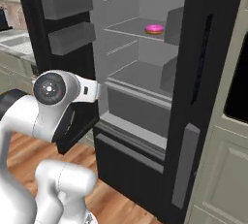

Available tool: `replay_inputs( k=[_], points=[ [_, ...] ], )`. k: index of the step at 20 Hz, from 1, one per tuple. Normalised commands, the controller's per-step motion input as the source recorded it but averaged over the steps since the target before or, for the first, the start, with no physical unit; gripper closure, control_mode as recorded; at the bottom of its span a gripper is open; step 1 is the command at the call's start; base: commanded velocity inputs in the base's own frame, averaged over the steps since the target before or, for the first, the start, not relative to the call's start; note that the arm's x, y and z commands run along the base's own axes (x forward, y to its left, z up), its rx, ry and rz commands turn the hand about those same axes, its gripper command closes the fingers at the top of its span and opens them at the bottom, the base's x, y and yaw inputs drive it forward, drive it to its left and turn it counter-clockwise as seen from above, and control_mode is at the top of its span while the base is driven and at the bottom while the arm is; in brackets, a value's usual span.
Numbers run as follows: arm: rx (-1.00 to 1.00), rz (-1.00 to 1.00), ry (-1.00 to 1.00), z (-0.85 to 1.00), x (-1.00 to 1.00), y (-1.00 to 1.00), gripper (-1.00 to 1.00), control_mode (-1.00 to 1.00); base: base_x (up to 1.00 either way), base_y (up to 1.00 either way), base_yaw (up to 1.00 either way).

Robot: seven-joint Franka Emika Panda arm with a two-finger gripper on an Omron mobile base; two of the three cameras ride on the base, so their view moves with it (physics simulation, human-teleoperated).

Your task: Take the donuts from the fridge and place them on the empty tray on the dining counter.

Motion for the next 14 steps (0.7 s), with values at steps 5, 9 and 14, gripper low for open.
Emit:
replay_inputs(
  k=[5, 9, 14],
  points=[
    [0.0, 0.0, 0.0, 0.0, 0.0, 0.0, -1.0, 1.0, 0.52, 0.06, -0.41],
    [0.0, 0.0, 0.0, 0.0, 0.0, 0.0, -1.0, 1.0, 0.62, 0.29, -0.49],
    [0.0, 0.0, 0.0, 0.0, 0.0, 0.0, -1.0, 1.0, 0.97, 1.0, -0.52]
  ],
)
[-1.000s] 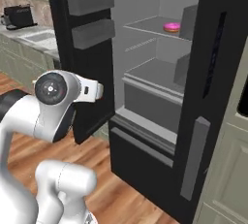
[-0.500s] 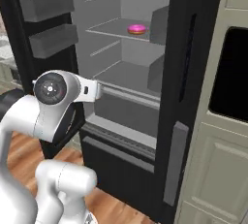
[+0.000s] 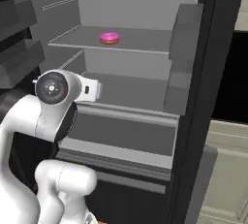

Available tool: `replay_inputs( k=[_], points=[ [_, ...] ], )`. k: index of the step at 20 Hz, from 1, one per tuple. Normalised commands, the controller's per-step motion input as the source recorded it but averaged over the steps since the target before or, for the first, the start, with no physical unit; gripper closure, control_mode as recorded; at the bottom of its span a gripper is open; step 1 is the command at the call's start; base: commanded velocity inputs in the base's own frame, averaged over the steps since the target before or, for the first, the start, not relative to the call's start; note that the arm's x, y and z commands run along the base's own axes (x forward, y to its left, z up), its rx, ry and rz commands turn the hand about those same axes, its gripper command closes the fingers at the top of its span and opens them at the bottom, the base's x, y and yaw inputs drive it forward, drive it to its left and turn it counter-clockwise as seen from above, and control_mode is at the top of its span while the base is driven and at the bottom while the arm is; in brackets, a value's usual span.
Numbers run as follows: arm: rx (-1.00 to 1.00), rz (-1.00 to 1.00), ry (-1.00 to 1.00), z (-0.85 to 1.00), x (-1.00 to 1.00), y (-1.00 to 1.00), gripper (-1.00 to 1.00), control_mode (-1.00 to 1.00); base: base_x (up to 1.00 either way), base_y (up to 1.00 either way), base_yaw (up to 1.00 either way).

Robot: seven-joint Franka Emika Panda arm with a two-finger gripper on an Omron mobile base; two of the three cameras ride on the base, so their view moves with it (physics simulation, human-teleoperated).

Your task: Take the donuts from the fridge and place them on the empty tray on the dining counter.

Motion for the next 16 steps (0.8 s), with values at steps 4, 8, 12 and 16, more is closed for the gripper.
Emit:
replay_inputs(
  k=[4, 8, 12, 16],
  points=[
    [0.0, 0.0, 0.0, 0.0, 0.0, 0.0, -1.0, 1.0, 0.96, 0.92, -0.32],
    [0.0, 0.0, 0.0, 0.0, 0.0, 0.0, -1.0, 1.0, 1.0, -0.04, -0.03],
    [0.0, 0.0, 0.0, 0.0, 0.0, 0.0, -1.0, 1.0, 1.0, -0.56, 0.41],
    [0.0, 0.0, 0.0, 0.0, 0.0, 0.0, -1.0, 1.0, 1.0, -0.32, 0.75]
  ],
)
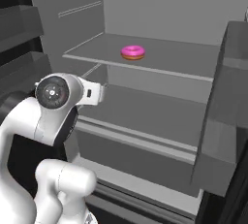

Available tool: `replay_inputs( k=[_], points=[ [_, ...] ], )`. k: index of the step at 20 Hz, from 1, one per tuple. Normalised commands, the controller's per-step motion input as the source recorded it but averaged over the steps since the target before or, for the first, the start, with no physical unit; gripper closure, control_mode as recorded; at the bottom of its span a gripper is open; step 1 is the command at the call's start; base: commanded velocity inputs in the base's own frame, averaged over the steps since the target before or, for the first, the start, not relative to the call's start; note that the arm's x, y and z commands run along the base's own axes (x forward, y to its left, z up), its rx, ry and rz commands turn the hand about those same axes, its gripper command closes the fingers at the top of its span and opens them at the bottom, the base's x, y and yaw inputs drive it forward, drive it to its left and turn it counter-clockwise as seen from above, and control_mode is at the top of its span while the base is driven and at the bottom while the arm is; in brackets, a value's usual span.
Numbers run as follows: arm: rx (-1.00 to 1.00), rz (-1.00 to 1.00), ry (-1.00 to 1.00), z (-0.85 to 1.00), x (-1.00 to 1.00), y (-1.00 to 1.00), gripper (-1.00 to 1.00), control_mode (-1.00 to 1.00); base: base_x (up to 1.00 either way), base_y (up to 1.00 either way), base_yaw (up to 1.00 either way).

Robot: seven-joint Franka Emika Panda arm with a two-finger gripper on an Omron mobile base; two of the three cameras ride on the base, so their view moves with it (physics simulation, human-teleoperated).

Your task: Take the donuts from the fridge and place them on the empty tray on the dining counter.

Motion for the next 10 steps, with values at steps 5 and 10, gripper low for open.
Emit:
replay_inputs(
  k=[5, 10],
  points=[
    [0.0, 0.0, 0.0, 0.0, 0.0, 0.0, -1.0, 1.0, 0.95, -0.17, 0.55],
    [0.0, 0.0, 0.0, 0.0, 0.0, 0.0, -1.0, 1.0, 0.09, 0.0, 0.01]
  ],
)
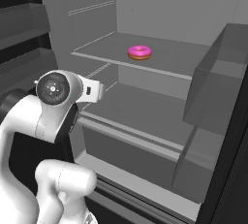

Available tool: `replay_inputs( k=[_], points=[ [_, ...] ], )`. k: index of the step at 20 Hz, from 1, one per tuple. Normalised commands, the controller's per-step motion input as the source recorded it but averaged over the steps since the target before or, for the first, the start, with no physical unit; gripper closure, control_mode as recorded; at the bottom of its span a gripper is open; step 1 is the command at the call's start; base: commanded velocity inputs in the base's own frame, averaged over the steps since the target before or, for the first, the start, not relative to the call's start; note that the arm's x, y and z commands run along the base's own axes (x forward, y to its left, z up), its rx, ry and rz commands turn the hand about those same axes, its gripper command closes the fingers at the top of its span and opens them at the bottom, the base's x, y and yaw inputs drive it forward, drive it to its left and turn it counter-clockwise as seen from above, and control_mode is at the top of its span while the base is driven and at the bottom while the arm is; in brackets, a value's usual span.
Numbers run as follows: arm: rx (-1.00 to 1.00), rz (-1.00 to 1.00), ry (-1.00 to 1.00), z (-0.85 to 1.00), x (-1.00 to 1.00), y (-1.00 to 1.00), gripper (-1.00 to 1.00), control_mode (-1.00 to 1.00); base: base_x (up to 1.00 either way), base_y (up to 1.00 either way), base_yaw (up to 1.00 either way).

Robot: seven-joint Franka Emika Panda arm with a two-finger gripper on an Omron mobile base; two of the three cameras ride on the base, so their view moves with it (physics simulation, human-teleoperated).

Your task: Take the donuts from the fridge and place them on the empty tray on the dining counter.

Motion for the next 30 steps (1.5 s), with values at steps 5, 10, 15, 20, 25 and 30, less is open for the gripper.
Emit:
replay_inputs(
  k=[5, 10, 15, 20, 25, 30],
  points=[
    [0.0, 0.0, -0.03, 0.04, 0.0, -0.03, -1.0, -1.0, 0.0, 0.0, 0.0],
    [-0.03, 0.0, -0.11, 0.55, -0.08, -0.43, -1.0, -1.0, 0.0, 0.0, 0.0],
    [-0.24, 0.0, -0.03, 0.59, 0.0, -0.21, -1.0, -1.0, 0.0, 0.0, 0.0],
    [-0.28, 0.0, 0.04, 0.36, 0.0, -0.41, -1.0, -1.0, 0.0, 0.0, 0.0],
    [-0.31, 0.04, 0.24, 0.06, 0.17, -0.23, -1.0, -1.0, 0.0, 0.0, 0.0],
    [-0.23, 0.09, 0.37, -0.01, 0.32, -0.01, -1.0, -1.0, 0.0, 0.0, 0.0]
  ],
)
